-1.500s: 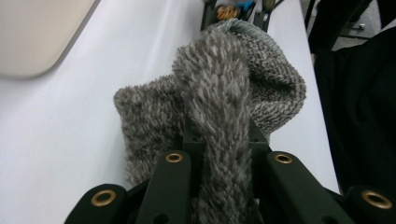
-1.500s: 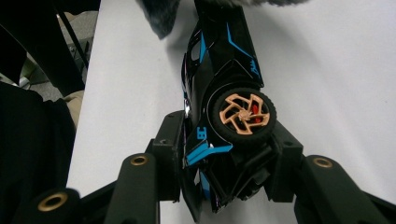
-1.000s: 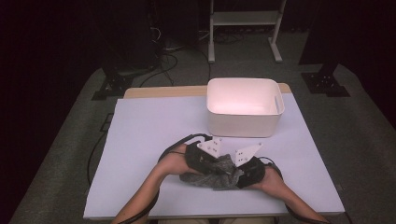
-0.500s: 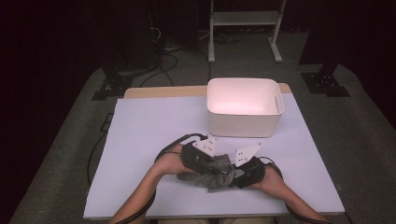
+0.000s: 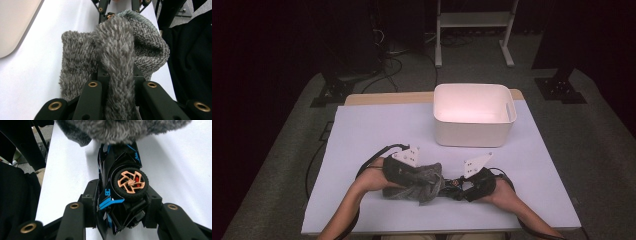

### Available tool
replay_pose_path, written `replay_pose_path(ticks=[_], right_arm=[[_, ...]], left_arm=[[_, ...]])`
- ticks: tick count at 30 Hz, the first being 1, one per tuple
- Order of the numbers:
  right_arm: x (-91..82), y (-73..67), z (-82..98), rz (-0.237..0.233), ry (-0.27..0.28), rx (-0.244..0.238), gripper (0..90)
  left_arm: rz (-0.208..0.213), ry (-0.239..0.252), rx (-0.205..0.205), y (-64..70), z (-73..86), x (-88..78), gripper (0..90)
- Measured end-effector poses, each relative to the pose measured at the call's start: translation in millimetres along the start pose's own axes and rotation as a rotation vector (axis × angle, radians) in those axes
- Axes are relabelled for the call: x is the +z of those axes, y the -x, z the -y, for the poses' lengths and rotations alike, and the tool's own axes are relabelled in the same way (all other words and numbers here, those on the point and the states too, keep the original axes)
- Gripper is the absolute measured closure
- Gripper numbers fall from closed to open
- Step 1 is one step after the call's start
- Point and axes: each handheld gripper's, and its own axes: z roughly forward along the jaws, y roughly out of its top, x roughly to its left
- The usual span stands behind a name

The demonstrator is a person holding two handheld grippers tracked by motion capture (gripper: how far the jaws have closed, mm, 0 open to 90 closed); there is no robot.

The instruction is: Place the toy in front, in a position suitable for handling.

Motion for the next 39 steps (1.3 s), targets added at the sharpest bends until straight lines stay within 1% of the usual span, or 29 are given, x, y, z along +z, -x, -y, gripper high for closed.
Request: replay_pose_path(ticks=[1,4,6,7,13,14,16,17,18,20,22,24,25,26,28,29,30,33,34,35,36,37,38,39], right_arm=[[0.1,0.0,-0.1,0.0,0.0,-0.002,55.6],[0.1,0.5,0.0,-0.002,0.002,0.0,55.6],[0.1,0.7,-0.2,-0.005,0.002,0.004,55.6],[0.1,0.7,-0.3,-0.004,0.001,0.002,55.5],[0.4,0.7,-0.9,-0.003,-0.002,0.004,55.6],[0.4,1.1,-0.8,-0.007,0.001,0.008,55.5],[0.5,2.6,-0.5,-0.011,0.002,0.014,54.6],[0.5,2.6,-0.5,-0.011,0.002,0.014,54.6],[2.3,3.2,-0.5,-0.022,0.003,0.035,50.9],[6.2,4.5,-2.0,-0.027,-0.004,0.039,44.7],[8.1,4.8,-3.4,-0.032,-0.002,0.037,44.8],[14.3,5.6,-9.7,-0.046,-0.008,0.027,47.2],[16.7,5.5,-11.6,-0.049,-0.012,0.024,51.7],[19.4,5.4,-13.3,-0.055,-0.023,0.015,52.6],[20.6,3.5,-15.4,-0.04,-0.032,-0.025,55.0],[20.3,4.6,-15.3,-0.049,-0.03,-0.031,55.8],[19.8,5.9,-14.7,-0.053,-0.024,-0.028,55.8],[15.5,11.9,-15.8,-0.01,-0.026,-0.055,55.8],[12.8,15.8,-17.0,0.003,-0.021,-0.062,55.8],[12.8,15.8,-17.0,0.003,-0.021,-0.062,55.8],[11.0,18.3,-18.2,0.007,-0.019,-0.063,55.7],[8.3,24.0,-22.1,0.033,-0.027,-0.088,55.7],[8.0,26.8,-24.1,0.041,-0.034,-0.102,55.7],[8.4,28.5,-25.6,0.043,-0.04,-0.1,55.6]], left_arm=[[-0.001,0.002,-0.006,0.0,1.4,-1.1,77.2],[-0.007,0.0,-0.004,-0.2,2.7,-2.8,77.3],[-0.007,0.009,-0.007,0.1,1.9,-2.5,77.3],[-0.006,0.016,-0.002,-0.1,0.5,-1.6,77.3],[0.02,0.003,0.026,-3.2,-17.0,13.3,77.3],[0.03,0.006,0.022,-4.2,-19.2,16.0,77.3],[0.037,-0.014,0.014,-5.8,-21.7,22.0,77.3],[0.037,-0.014,0.014,-5.8,-21.7,22.0,77.3],[0.051,-0.01,0.011,-5.4,-21.6,23.9,77.3],[0.048,-0.007,0.008,-4.0,-20.6,23.3,77.2],[0.05,-0.006,0.008,-3.7,-20.2,23.1,77.2],[0.047,-0.003,0.003,-3.5,-20.0,23.2,77.2],[0.044,-0.003,0.002,-4.3,-20.6,23.0,77.3],[0.042,-0.004,0.001,-4.9,-20.9,22.9,77.3],[0.042,-0.006,-0.003,-5.4,-21.3,22.4,77.3],[0.032,-0.001,-0.01,-6.6,-22.1,20.5,77.3],[0.028,-0.001,-0.008,-7.9,-22.8,18.5,77.4],[0.006,0.003,-0.023,-11.5,-26.0,15.8,77.4],[-0.001,0.003,-0.02,-13.0,-27.1,15.5,77.4],[-0.001,0.003,-0.02,-13.0,-27.1,15.5,77.4],[-0.011,0.004,-0.022,-15.7,-29.2,14.5,77.4],[-0.015,0.003,-0.024,-17.5,-30.6,13.8,77.4],[-0.025,0.003,-0.032,-22.7,-32.7,13.8,77.4],[-0.047,-0.022,-0.035,-25.5,-33.2,15.7,77.4]])
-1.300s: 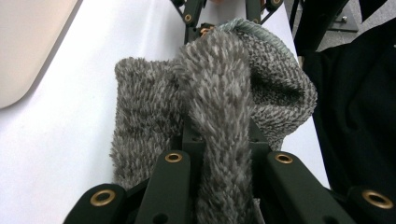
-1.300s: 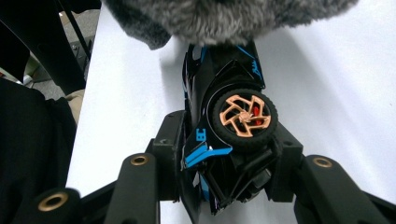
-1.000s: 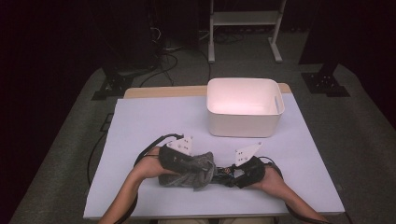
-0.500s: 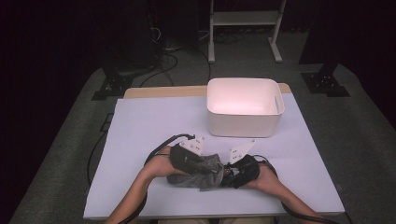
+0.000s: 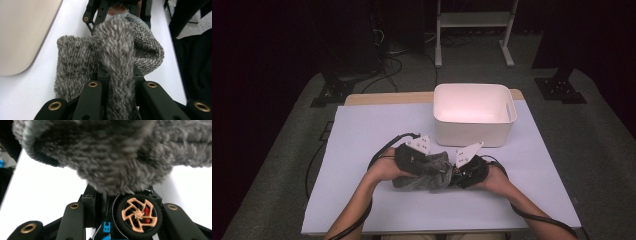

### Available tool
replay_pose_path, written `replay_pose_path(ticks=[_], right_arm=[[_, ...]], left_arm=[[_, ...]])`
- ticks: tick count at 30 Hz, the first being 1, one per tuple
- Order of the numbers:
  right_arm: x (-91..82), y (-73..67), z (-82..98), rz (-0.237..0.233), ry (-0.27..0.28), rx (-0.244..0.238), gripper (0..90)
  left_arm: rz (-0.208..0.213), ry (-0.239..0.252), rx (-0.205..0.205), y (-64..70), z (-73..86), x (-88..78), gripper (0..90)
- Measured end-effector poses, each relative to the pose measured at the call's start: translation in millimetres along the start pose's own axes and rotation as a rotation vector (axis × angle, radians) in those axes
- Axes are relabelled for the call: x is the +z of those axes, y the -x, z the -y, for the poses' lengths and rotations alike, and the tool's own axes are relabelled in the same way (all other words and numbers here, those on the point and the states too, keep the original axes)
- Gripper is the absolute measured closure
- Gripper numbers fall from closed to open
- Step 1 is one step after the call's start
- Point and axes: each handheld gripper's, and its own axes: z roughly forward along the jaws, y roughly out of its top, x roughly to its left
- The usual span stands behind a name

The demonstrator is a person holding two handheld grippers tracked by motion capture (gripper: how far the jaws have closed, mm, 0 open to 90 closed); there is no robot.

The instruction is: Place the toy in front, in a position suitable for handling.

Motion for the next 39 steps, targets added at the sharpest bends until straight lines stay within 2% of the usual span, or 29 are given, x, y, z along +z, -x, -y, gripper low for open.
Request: replay_pose_path(ticks=[2,4,5,6,7,12,16,18,21,25,28,39], right_arm=[[3.0,3.2,0.2,0.014,-0.016,0.005,55.6],[5.6,3.1,3.8,0.017,-0.014,0.012,55.5],[5.6,3.1,3.8,0.017,-0.014,0.012,55.5],[7.4,-0.4,8.2,0.036,-0.005,0.015,54.5],[7.0,-1.8,8.6,0.036,0.0,0.037,53.7],[2.7,-6.7,7.4,0.017,0.007,0.065,42.8],[-4.0,-9.1,10.8,-0.011,0.029,0.114,38.0],[-5.3,-10.1,12.3,-0.009,0.035,0.116,36.4],[-4.3,-18.9,14.0,0.01,0.017,0.118,29.6],[-7.2,-23.0,15.1,0.008,0.032,0.122,28.0],[-9.5,-24.5,15.3,-0.001,0.041,0.146,26.8],[-18.5,-32.5,21.0,0.013,0.067,0.156,26.1]], left_arm=[[-0.003,-0.029,-0.011,-3.3,2.0,5.4,77.3],[0.021,0.001,-0.029,-5.2,5.4,9.3,77.4],[0.021,0.001,-0.029,-5.2,5.4,9.3,77.4],[0.037,0.015,-0.033,-4.1,7.3,11.3,77.4],[0.04,0.014,-0.035,-3.5,7.6,11.0,77.4],[0.075,0.003,-0.024,5.0,11.2,8.7,77.3],[0.092,0.013,-0.028,12.6,15.8,8.8,77.3],[0.091,0.014,-0.03,14.3,16.6,8.7,77.3],[0.117,0.032,-0.039,20.5,21.1,11.5,77.3],[0.132,0.042,-0.04,23.3,25.1,13.2,77.4],[0.138,0.038,-0.04,24.9,26.3,13.7,77.4],[0.174,0.05,-0.042,33.7,33.4,20.9,77.3]])
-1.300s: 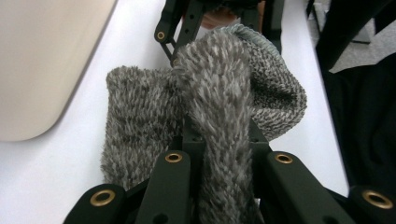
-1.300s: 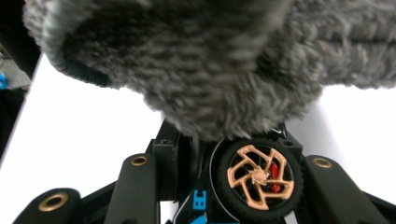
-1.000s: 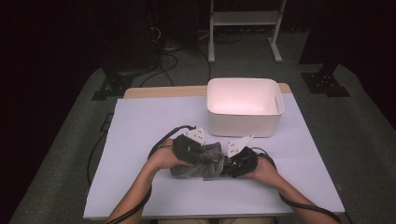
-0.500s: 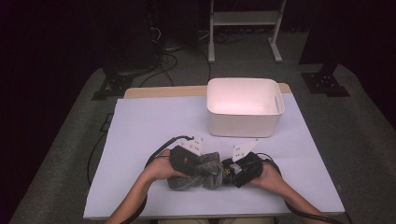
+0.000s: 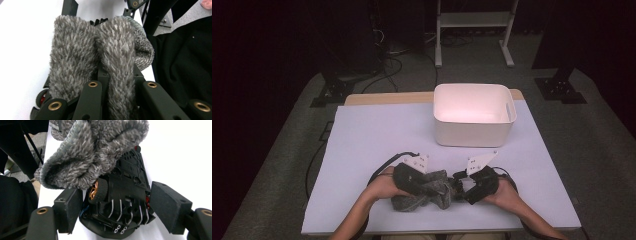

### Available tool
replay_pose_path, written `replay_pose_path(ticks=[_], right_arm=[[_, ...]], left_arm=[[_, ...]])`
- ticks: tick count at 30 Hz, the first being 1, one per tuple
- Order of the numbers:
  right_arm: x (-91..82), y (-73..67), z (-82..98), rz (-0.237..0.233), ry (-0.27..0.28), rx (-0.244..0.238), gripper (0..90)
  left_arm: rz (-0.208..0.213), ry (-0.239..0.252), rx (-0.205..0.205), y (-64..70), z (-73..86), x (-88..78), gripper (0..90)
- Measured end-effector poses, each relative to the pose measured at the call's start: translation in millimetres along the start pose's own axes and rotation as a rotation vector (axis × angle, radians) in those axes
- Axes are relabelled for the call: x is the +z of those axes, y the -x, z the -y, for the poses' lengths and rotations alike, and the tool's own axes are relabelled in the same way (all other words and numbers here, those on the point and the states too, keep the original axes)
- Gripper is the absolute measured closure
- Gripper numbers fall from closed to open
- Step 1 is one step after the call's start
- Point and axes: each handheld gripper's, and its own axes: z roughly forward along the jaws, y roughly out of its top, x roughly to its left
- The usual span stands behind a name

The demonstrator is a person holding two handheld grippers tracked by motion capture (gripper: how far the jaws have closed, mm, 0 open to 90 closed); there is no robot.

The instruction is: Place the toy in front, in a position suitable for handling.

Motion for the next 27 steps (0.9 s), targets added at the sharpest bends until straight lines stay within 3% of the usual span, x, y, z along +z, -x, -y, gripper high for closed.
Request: replay_pose_path(ticks=[3,6,9,19,21,23,25,27], right_arm=[[-2.2,-1.4,0.8,-0.006,-0.003,-0.01,26.2],[-2.5,-5.6,4.1,0.029,-0.028,-0.029,20.1],[1.4,-5.9,10.2,0.013,-0.052,-0.011,20.1],[11.9,2.0,9.7,-0.043,-0.104,-0.032,22.8],[11.2,6.2,9.3,-0.043,-0.127,-0.072,23.0],[11.6,8.2,8.0,-0.054,-0.138,-0.079,23.0],[12.5,6.9,7.8,-0.041,-0.145,-0.108,23.0],[12.9,5.3,10.0,-0.03,-0.14,-0.112,22.8]], left_arm=[[0.02,-0.02,0.005,2.8,1.5,4.4,77.3],[0.033,-0.036,0.011,4.3,3.6,8.8,77.4],[0.037,-0.044,0.002,4.7,6.1,13.1,77.4],[0.046,-0.013,0.012,6.5,4.6,9.5,77.3],[0.028,-0.008,0.026,6.3,0.8,4.1,77.1],[0.02,-0.002,0.026,6.3,-0.3,1.7,77.0],[-0.02,0.007,0.025,4.0,-1.9,-10.0,76.9],[-0.058,-0.015,0.019,0.7,0.1,-16.5,76.9]])
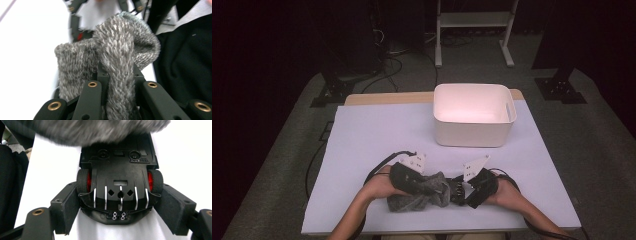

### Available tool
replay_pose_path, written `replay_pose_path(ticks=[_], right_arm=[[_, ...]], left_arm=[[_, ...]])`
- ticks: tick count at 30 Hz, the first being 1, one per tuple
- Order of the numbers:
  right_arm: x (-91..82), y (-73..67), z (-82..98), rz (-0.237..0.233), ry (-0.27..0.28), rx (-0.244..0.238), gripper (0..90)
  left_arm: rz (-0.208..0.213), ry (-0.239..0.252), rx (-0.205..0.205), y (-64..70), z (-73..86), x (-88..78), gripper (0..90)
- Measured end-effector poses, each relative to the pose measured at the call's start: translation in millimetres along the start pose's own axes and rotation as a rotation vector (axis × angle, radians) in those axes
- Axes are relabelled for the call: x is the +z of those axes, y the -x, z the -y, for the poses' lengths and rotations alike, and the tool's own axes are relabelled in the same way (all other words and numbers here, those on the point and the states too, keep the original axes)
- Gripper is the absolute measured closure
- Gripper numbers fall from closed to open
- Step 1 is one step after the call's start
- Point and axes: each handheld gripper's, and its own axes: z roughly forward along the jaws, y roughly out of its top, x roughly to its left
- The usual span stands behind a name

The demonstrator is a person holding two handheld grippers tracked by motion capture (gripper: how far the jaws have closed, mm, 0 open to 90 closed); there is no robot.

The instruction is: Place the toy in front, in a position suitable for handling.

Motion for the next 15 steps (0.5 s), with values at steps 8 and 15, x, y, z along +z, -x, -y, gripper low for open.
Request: replay_pose_path(ticks=[8,15], right_arm=[[3.4,1.0,-2.0,-0.025,0.026,0.051,18.5],[13.5,-4.5,-10.7,-0.002,0.026,0.024,20.7]], left_arm=[[0.005,-0.042,-0.045,-8.3,14.3,8.5,76.9],[0.035,-0.033,-0.023,-6.3,6.6,19.9,76.9]])
